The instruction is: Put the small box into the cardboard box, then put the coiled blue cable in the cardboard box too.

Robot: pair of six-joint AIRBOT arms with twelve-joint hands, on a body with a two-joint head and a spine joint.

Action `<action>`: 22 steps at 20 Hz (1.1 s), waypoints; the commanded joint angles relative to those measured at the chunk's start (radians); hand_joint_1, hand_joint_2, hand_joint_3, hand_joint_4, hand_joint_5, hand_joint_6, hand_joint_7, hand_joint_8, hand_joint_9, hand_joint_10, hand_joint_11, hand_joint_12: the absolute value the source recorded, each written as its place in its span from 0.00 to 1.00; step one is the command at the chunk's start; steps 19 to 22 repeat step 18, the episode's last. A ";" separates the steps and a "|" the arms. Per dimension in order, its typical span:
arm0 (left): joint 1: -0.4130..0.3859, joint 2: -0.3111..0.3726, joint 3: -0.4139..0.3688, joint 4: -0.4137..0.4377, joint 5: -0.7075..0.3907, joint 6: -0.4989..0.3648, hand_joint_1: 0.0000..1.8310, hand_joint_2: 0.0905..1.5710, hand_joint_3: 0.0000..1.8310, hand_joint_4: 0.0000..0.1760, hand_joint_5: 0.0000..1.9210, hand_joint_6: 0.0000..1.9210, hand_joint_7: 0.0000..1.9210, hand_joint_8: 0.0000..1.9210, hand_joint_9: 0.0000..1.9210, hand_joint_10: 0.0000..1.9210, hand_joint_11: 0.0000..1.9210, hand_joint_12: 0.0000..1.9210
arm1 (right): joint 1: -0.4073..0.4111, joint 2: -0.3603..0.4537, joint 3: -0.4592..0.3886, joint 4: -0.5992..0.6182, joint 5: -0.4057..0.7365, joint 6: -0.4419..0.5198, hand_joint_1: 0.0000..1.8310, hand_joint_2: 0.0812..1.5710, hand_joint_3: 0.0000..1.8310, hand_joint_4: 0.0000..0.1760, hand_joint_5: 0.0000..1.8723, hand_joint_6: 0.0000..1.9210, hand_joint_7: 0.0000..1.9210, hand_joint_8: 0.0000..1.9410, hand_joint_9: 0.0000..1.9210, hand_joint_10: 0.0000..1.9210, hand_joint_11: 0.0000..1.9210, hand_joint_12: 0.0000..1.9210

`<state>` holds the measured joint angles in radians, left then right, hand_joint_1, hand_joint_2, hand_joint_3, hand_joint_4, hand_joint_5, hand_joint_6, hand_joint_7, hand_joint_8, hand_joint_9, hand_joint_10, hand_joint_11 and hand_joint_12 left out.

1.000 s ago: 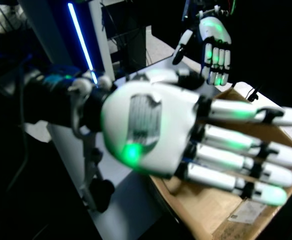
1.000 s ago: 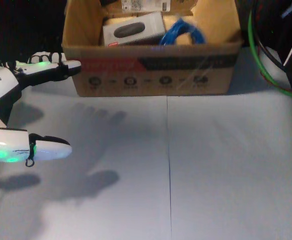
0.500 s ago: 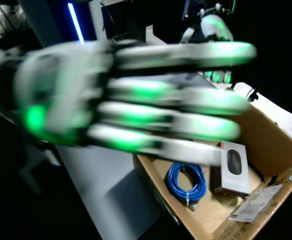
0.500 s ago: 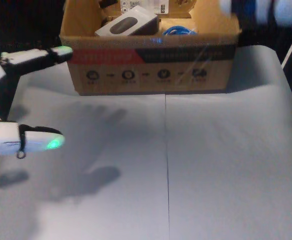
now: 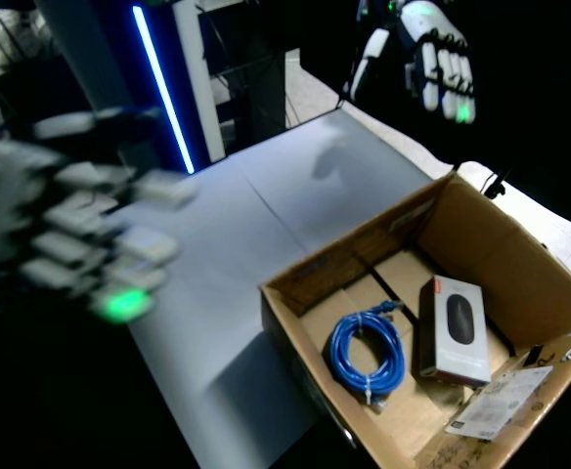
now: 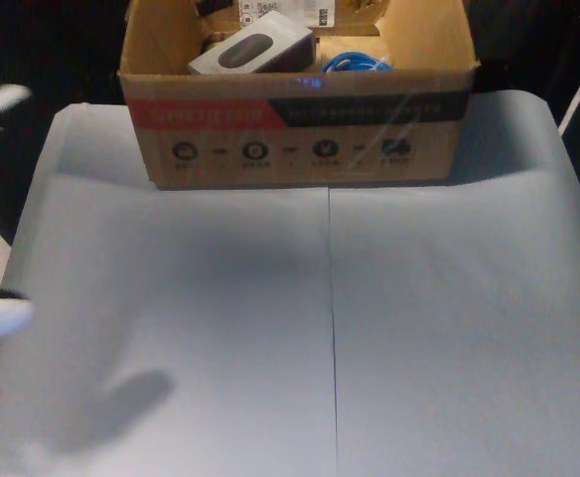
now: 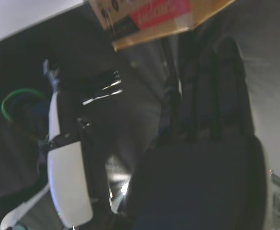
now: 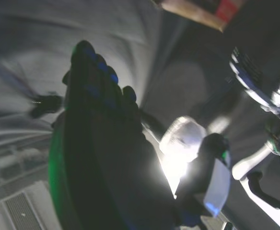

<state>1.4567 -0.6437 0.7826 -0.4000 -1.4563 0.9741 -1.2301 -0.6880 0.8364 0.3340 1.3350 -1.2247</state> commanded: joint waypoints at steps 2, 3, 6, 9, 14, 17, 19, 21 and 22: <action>0.063 0.012 -0.022 -0.081 -0.262 0.002 0.26 0.57 0.01 1.00 0.00 0.00 0.00 0.00 0.00 0.00 0.01 0.00 | -0.050 0.001 -0.027 0.034 0.189 0.007 0.21 0.56 0.01 1.00 0.00 0.00 0.00 0.00 0.00 0.00 0.00 0.00; 0.104 0.017 -0.041 -0.118 -0.275 -0.005 0.26 0.57 0.01 1.00 0.00 0.00 0.00 0.00 0.00 0.00 0.01 0.00 | -0.094 0.003 -0.049 0.063 0.226 0.007 0.20 0.55 0.01 1.00 0.00 0.00 0.00 0.00 0.00 0.00 0.00 0.00; 0.118 0.016 -0.050 -0.129 -0.275 -0.004 0.23 0.55 0.00 1.00 0.00 0.00 0.00 0.00 0.00 0.00 0.00 0.00 | -0.149 0.005 -0.073 0.100 0.277 0.008 0.21 0.55 0.01 1.00 0.00 0.00 0.00 0.00 0.00 0.00 0.00 0.00; 0.119 0.014 -0.050 -0.136 -0.275 -0.004 0.19 0.56 0.00 1.00 0.00 0.00 0.00 0.00 0.00 0.00 0.01 0.00 | -0.165 0.003 -0.078 0.115 0.281 0.009 0.23 0.56 0.01 1.00 0.00 0.00 0.00 0.00 0.00 0.00 0.00 0.00; 0.118 0.011 -0.045 -0.135 -0.275 -0.005 0.17 0.56 0.00 1.00 0.00 0.00 0.00 0.00 0.00 0.00 0.01 0.00 | -0.165 0.005 -0.076 0.118 0.282 0.013 0.22 0.56 0.01 1.00 0.00 0.00 0.00 0.00 0.00 0.00 0.00 0.00; 0.117 0.009 -0.041 -0.132 -0.275 -0.012 0.17 0.56 0.00 1.00 0.00 0.00 0.00 0.00 0.00 0.00 0.01 0.00 | -0.164 0.010 -0.073 0.117 0.296 0.013 0.22 0.57 0.01 1.00 0.00 0.00 0.00 0.00 0.00 0.00 0.00 0.00; 0.117 0.009 -0.041 -0.133 -0.275 -0.014 0.18 0.56 0.00 1.00 0.00 0.00 0.00 0.00 0.00 0.00 0.00 0.00 | -0.164 0.012 -0.072 0.117 0.299 0.013 0.20 0.57 0.01 1.00 0.00 0.00 0.00 0.00 0.00 0.00 0.00 0.00; 0.117 0.009 -0.041 -0.133 -0.275 -0.014 0.18 0.56 0.00 1.00 0.00 0.00 0.00 0.00 0.00 0.00 0.00 0.00 | -0.164 0.012 -0.072 0.117 0.299 0.013 0.20 0.57 0.01 1.00 0.00 0.00 0.00 0.00 0.00 0.00 0.00 0.00; 0.117 0.009 -0.041 -0.133 -0.275 -0.014 0.18 0.56 0.00 1.00 0.00 0.00 0.00 0.00 0.00 0.00 0.00 0.00 | -0.164 0.012 -0.072 0.117 0.299 0.013 0.20 0.57 0.01 1.00 0.00 0.00 0.00 0.00 0.00 0.00 0.00 0.00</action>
